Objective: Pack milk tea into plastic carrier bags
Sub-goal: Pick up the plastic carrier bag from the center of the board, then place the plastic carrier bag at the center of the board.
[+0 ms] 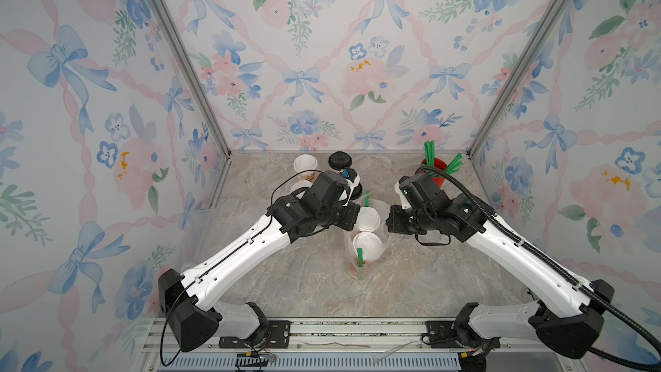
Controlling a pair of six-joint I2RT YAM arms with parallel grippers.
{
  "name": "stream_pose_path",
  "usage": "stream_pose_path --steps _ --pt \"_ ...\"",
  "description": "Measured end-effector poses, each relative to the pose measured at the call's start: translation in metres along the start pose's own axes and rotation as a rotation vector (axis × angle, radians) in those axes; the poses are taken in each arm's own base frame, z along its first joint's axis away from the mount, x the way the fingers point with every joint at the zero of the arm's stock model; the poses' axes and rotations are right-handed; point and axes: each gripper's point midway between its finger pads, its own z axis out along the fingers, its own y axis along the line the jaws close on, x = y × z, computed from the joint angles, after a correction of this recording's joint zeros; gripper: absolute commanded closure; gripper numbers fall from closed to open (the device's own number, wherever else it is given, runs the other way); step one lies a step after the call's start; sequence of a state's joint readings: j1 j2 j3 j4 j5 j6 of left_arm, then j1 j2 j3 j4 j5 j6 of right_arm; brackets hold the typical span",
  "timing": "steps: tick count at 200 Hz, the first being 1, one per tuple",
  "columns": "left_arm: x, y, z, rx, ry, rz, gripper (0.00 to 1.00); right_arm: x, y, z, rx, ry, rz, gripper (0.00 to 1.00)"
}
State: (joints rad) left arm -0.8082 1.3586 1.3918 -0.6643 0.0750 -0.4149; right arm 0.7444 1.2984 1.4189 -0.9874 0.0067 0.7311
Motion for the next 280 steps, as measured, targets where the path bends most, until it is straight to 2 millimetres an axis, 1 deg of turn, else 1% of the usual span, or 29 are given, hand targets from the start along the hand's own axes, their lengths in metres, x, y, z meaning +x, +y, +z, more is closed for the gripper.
stream_pose_path --steps 26,56,87,101,121,136,137,150,181,205,224,248,280 --pt "-0.011 -0.001 0.004 -0.003 -0.003 0.013 1.0 -0.012 -0.009 -0.003 0.011 -0.022 0.01 1.0" --pt "-0.031 -0.001 0.013 -0.021 -0.021 0.036 1.0 -0.035 -0.025 -0.011 0.027 -0.069 0.044 1.0" --pt "-0.053 0.009 0.033 -0.04 -0.037 0.044 1.0 -0.068 -0.044 -0.022 0.051 -0.134 0.067 1.0" --pt "-0.063 0.015 0.044 -0.05 -0.039 0.042 1.0 -0.082 -0.05 -0.023 0.061 -0.153 0.071 1.0" --pt "-0.077 0.023 0.057 -0.06 -0.048 0.05 1.0 -0.103 -0.061 -0.02 0.082 -0.176 0.077 1.0" --pt "-0.091 0.025 0.066 -0.057 -0.067 0.072 1.0 -0.119 -0.068 -0.014 0.094 -0.19 0.077 1.0" --pt "-0.095 0.025 0.067 -0.057 -0.074 0.075 1.0 -0.121 -0.07 -0.014 0.095 -0.193 0.08 1.0" --pt "-0.109 0.026 0.073 -0.059 -0.098 0.108 1.0 -0.136 -0.075 -0.007 0.1 -0.2 0.085 1.0" --pt "-0.143 0.031 0.09 -0.057 -0.155 0.17 1.0 -0.181 -0.088 0.014 0.11 -0.225 0.09 1.0" --pt "-0.167 0.043 0.105 -0.051 -0.19 0.182 1.0 -0.212 -0.093 0.029 0.103 -0.252 0.084 1.0" --pt "-0.181 0.058 0.122 -0.049 -0.204 0.18 1.0 -0.232 -0.095 0.044 0.101 -0.259 0.074 1.0" --pt "-0.191 0.076 0.138 -0.049 -0.211 0.168 1.0 -0.253 -0.095 0.062 0.101 -0.267 0.054 1.0" --pt "-0.208 0.092 0.154 -0.042 -0.245 0.161 1.0 -0.28 -0.094 0.073 0.096 -0.299 0.032 1.0"
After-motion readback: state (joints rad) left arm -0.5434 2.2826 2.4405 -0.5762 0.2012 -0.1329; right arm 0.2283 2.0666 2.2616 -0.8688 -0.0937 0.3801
